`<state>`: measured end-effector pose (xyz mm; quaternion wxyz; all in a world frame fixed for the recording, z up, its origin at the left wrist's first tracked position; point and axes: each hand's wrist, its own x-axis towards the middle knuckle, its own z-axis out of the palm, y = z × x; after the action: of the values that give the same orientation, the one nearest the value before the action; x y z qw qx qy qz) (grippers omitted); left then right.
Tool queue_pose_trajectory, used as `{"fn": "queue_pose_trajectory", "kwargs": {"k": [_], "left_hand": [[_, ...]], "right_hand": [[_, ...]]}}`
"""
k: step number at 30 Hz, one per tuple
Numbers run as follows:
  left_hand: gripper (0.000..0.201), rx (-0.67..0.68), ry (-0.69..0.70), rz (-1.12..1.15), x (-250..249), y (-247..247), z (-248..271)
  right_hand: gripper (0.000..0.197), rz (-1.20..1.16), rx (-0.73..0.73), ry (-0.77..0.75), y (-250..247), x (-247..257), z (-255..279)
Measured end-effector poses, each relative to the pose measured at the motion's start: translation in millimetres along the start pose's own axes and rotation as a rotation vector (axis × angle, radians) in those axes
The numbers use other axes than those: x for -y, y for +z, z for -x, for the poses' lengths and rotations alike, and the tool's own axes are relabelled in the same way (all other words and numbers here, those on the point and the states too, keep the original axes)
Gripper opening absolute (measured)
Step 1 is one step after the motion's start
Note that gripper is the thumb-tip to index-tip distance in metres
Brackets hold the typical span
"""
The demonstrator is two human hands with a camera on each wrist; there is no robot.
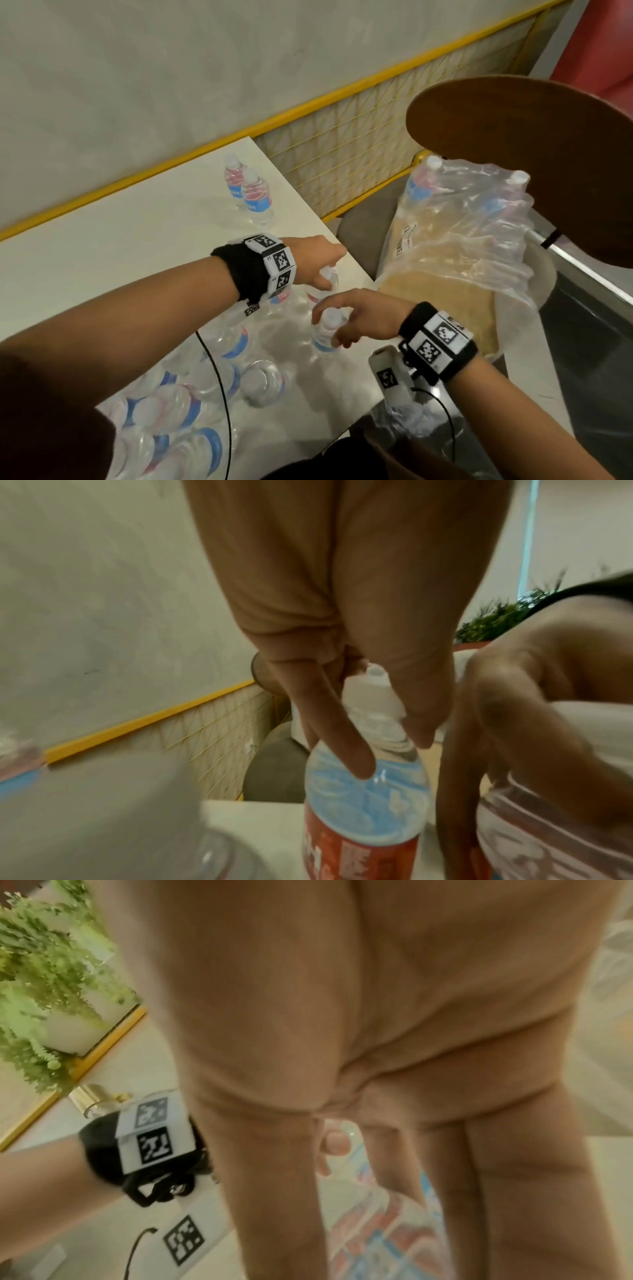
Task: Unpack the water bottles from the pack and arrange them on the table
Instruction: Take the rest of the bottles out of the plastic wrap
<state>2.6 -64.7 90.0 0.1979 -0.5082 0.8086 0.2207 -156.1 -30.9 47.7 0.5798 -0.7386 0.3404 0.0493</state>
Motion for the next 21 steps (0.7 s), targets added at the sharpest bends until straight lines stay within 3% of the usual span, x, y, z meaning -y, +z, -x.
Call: {"fn": "queue_pose_trajectory", "kwargs": {"k": [3, 6, 9, 12, 15, 18, 21], "left_hand": [[0.032, -0.017, -0.059, 0.077, 8.6, 0.1, 2.0], [0.027, -0.040, -0.106, 0.135, 15.7, 0.1, 8.3], [0.039, -0.019, -0.131, 0.157, 19.7, 2.5, 15.6], [0.041, -0.046, -0.153, 0.154, 19.8, 4.5, 21.8], [0.043, -0.086, -0.172, 0.134, 15.0, 3.6, 25.7], [0.043, -0.098, -0.191, 0.068, 8.1, 2.7, 29.5], [0.043, -0.064, -0.183, 0.027, 4.7, 3.7, 34.4]], "right_hand": [[0.043, 0.048, -0.022, -0.037, 8.4, 8.3, -15.4], [0.062, 0.276, -0.098, 0.008, 10.9, 12.4, -16.5], [0.038, 0.330, -0.186, 0.067, 8.2, 25.3, 2.7], [0.024, 0.350, -0.017, 0.051, 20.0, 39.8, 14.3], [0.048, 0.379, 0.134, 0.021, 49.7, 41.9, 4.9], [0.076, 0.384, 0.171, 0.006, 78.5, 36.5, -12.3], [0.076, 0.336, 0.174, -0.028, 94.7, 31.8, -25.7]]}}
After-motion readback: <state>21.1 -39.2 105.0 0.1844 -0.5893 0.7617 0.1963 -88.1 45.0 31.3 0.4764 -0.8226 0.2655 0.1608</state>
